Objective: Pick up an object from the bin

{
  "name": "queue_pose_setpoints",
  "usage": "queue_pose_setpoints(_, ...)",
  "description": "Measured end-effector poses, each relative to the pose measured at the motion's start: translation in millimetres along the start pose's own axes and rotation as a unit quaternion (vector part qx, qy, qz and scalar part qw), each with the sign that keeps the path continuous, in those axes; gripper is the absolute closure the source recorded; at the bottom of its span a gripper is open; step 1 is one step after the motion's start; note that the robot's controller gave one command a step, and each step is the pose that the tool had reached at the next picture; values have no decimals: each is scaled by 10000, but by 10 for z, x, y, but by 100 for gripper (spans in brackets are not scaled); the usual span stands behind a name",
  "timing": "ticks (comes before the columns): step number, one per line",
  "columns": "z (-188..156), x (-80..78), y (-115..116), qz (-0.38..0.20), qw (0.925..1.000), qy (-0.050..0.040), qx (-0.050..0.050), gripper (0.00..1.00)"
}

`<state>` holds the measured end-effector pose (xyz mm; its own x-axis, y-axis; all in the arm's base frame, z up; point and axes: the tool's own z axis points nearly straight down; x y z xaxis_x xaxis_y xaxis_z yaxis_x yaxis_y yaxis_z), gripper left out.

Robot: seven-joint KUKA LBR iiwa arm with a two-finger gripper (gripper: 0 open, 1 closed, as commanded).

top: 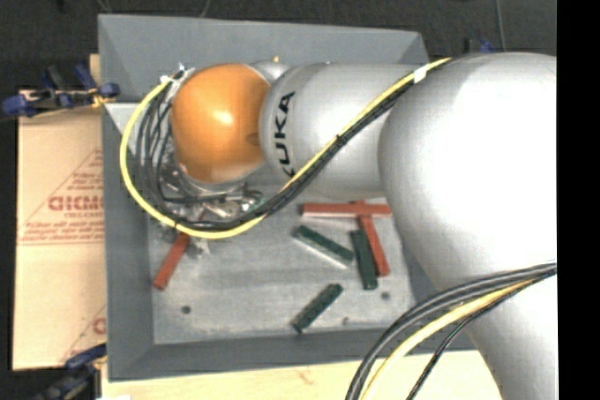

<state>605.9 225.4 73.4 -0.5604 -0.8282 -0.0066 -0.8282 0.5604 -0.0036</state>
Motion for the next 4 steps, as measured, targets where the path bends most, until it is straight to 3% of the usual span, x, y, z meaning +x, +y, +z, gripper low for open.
queue_pose_setpoints(2,-191,20,17,12,10000,40,-34,100)
queue_pose_setpoints(4,-507,8,3,25,10000,21,-13,100)
